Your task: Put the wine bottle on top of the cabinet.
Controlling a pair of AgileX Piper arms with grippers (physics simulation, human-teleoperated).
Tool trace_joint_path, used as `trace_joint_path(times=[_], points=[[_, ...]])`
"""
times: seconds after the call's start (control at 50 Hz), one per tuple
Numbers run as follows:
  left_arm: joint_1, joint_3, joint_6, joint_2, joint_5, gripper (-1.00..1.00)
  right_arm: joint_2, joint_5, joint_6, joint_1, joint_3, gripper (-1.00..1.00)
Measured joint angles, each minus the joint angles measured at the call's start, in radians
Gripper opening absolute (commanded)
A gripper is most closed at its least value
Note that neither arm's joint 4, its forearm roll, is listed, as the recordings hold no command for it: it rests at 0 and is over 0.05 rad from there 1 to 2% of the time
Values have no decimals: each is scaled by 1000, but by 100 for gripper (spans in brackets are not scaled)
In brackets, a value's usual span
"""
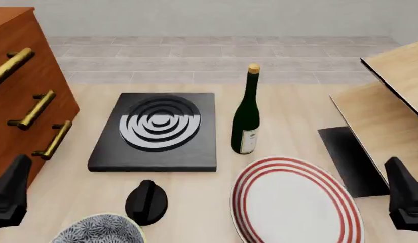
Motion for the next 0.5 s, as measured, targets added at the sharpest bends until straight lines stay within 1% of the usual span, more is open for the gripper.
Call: trace_joint_path(times=[0.16, 0.26, 0.38, 0.5], points=[[-12, -47, -2, -2, 17, 100, 1, -5, -4, 0, -2, 100], [-18, -82, 27, 18, 29, 100, 1, -4, -4, 0, -3, 100], [-37, -150, 22, 43, 66, 100, 1, -7, -6, 0, -3, 100], [-80, -238, 34, 61, 123, 100, 1, -8, -7, 0, -4, 100]])
